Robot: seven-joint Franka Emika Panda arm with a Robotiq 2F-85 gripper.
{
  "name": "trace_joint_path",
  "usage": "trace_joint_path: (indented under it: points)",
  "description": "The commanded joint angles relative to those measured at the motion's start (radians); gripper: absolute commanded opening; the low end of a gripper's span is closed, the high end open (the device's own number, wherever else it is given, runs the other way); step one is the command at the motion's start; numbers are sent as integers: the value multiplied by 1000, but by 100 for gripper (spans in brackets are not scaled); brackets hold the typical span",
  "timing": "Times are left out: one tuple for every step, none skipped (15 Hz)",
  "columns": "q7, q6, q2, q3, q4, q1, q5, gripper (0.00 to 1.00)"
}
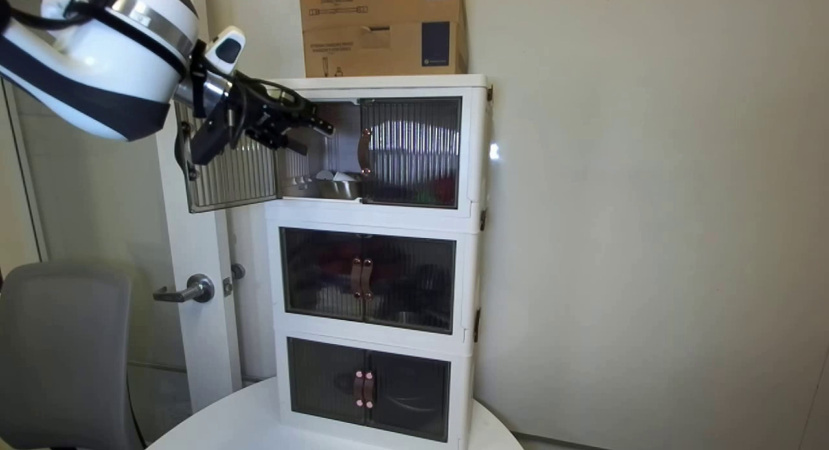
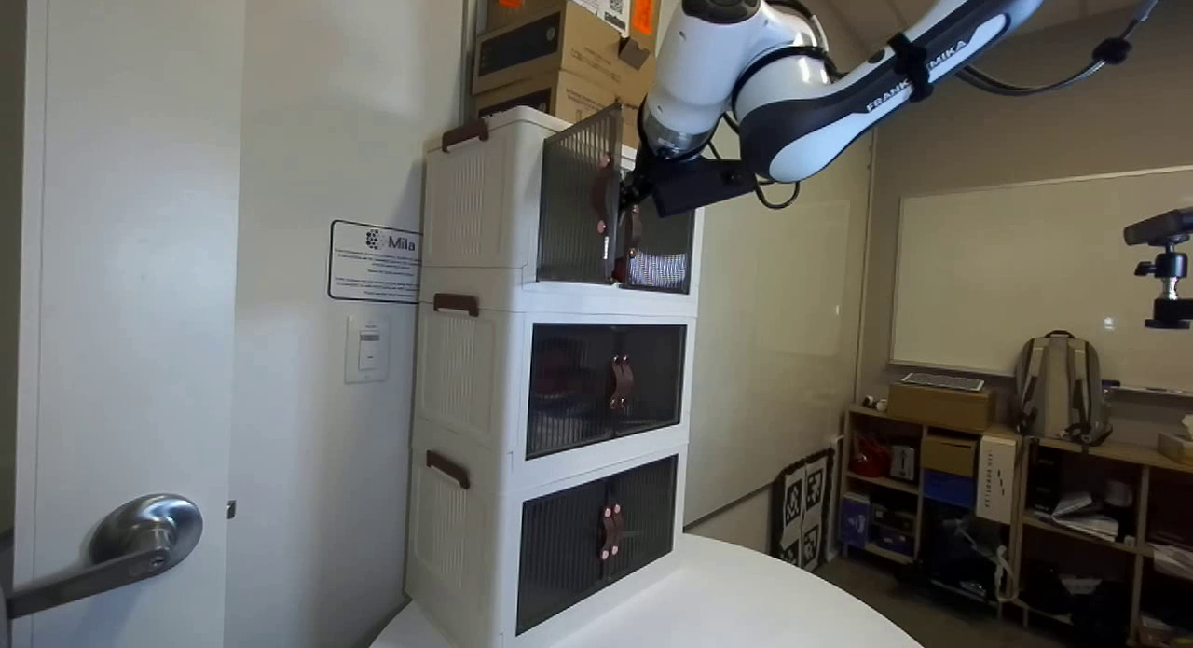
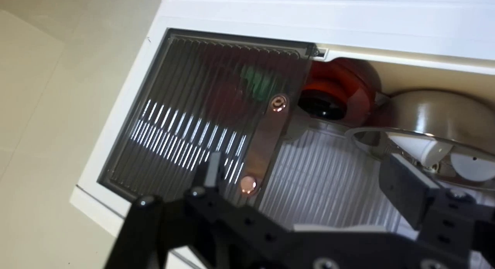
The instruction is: Open the doors of the topmost shelf
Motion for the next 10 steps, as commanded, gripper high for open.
trace_joint_path:
  points:
    - [36, -62, 100, -85, 112, 93, -55, 99]
    - [40, -69, 116, -102, 129, 104, -58, 99]
    - [41, -77, 131, -118, 146, 114, -61, 99]
    - [42, -83, 144, -131, 163, 122, -63, 99]
    - [44, -88, 155, -144, 178, 127, -65, 98]
    - [47, -93, 165, -155, 195, 130, -66, 98]
    - [48, -98, 174, -166, 210, 132, -62, 98]
    - [47, -104, 182, -175, 225, 133, -55, 98]
    - [49, -109, 189, -184, 238, 133, -53, 97]
    - [51, -115, 194, -192, 251, 132, -51, 98]
